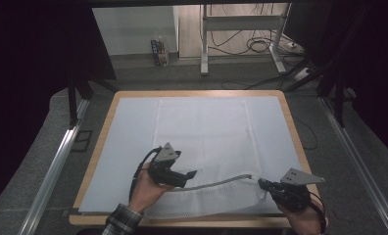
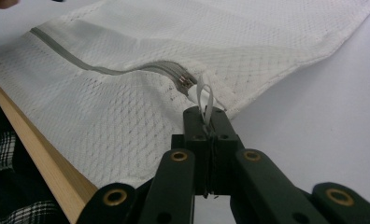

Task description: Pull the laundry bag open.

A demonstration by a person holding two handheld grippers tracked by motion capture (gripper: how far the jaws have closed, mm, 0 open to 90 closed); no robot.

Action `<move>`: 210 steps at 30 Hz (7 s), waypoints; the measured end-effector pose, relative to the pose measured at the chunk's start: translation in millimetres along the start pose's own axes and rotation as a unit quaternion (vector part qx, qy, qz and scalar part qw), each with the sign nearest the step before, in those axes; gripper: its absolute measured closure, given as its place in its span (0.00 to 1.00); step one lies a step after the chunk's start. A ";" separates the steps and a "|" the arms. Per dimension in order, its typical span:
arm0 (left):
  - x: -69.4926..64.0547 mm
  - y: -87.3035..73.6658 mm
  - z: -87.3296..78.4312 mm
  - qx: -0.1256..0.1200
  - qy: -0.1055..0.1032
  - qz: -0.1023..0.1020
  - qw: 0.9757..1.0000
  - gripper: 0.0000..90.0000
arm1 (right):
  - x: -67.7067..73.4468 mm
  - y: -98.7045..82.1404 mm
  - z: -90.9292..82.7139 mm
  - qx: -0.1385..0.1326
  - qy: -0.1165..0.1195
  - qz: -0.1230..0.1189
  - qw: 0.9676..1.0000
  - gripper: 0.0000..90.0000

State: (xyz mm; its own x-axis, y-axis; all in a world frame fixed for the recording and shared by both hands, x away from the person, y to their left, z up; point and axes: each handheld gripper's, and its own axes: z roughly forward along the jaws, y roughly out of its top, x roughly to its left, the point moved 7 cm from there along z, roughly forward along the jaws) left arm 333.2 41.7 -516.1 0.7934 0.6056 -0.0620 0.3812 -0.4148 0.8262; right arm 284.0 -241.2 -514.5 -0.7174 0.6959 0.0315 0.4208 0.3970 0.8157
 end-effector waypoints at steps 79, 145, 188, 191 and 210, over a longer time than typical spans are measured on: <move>-87.9 38.5 94.0 0.082 -0.236 0.068 0.966 0.74 | 0.6 -4.2 2.5 0.029 -0.002 -0.019 0.999 0.97; -88.7 39.1 99.9 0.157 -0.255 0.033 0.954 0.90 | 5.6 -7.9 7.2 0.065 -0.029 -0.083 0.994 0.96; -88.7 39.0 95.5 0.129 -0.263 0.044 0.955 0.97 | -12.2 -0.2 12.6 0.015 0.097 0.065 0.993 0.93; -88.3 36.9 96.7 0.134 -0.260 0.044 0.955 0.97 | -10.6 -1.1 13.8 0.027 0.079 0.055 0.995 0.94; -77.2 20.9 90.2 0.142 -0.253 0.023 0.957 0.98 | -9.3 -4.6 11.7 0.050 0.030 0.039 0.998 0.95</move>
State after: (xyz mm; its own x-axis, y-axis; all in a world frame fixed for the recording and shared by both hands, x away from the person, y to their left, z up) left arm 322.7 -75.0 -544.6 0.9134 0.2058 -0.3513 0.3966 -0.6448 0.6533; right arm 295.3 -242.5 -525.3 -0.7116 0.6906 0.1291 0.5270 0.4033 0.7481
